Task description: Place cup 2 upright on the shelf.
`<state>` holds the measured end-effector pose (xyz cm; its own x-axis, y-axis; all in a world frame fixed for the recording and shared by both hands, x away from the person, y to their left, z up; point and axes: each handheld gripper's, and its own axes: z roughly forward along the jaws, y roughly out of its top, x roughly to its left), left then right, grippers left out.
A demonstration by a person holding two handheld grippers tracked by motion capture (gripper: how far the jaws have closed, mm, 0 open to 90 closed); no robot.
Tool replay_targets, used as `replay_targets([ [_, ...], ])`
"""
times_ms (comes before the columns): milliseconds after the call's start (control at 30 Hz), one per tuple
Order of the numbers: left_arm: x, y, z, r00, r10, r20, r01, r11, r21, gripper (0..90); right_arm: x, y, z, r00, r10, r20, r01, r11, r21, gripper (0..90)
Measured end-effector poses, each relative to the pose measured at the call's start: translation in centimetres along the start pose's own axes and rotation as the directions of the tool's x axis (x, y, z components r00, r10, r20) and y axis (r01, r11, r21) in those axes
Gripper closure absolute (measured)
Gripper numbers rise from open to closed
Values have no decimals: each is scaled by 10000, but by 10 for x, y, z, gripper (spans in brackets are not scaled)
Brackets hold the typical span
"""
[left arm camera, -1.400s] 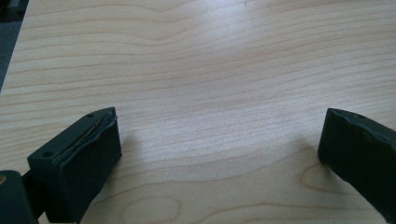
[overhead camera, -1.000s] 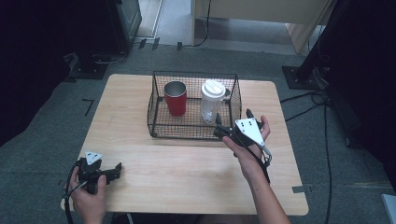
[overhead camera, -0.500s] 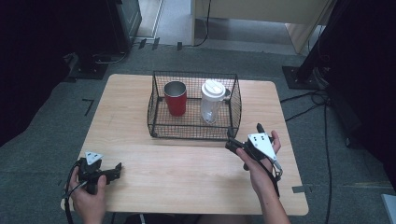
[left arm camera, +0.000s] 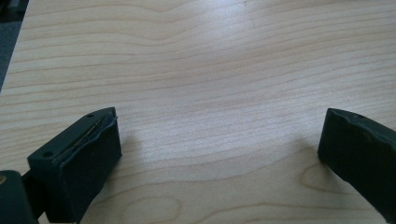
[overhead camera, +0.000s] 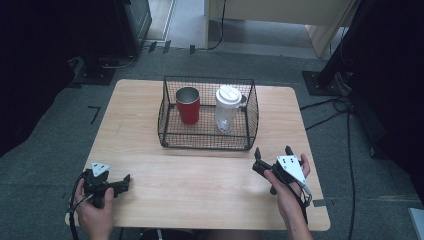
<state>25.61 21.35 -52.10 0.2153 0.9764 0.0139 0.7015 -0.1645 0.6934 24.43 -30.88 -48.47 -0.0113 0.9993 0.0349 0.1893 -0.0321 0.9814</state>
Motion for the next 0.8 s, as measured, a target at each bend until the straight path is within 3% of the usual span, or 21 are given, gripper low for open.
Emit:
replay_targets([
  [167,0,0,0,10000,1,-2,-1,10000,-1,0,-13,-14,-8,9996,-39,276,30,9995,323,0],
  [300,0,0,0,10000,1,-3,-1,10000,1,0,-23,-22,-15,9982,-335,497,306,9979,572,0],
  [433,0,0,0,10000,5,-1,-5,10000,3,0,-33,-28,-21,9974,-239,683,189,9971,737,0],
  [700,0,0,0,10000,3,-3,-3,10000,4,0,-48,-40,-33,9951,-560,815,459,9916,1210,0],
  [767,0,0,0,10000,-2,-1,2,10000,4,0,-53,-43,-35,9952,-499,839,391,9913,1260,0],
  [800,0,0,0,10000,13,-5,-13,10000,3,0,-56,-43,-37,9959,-246,869,141,9927,1200,0],
])
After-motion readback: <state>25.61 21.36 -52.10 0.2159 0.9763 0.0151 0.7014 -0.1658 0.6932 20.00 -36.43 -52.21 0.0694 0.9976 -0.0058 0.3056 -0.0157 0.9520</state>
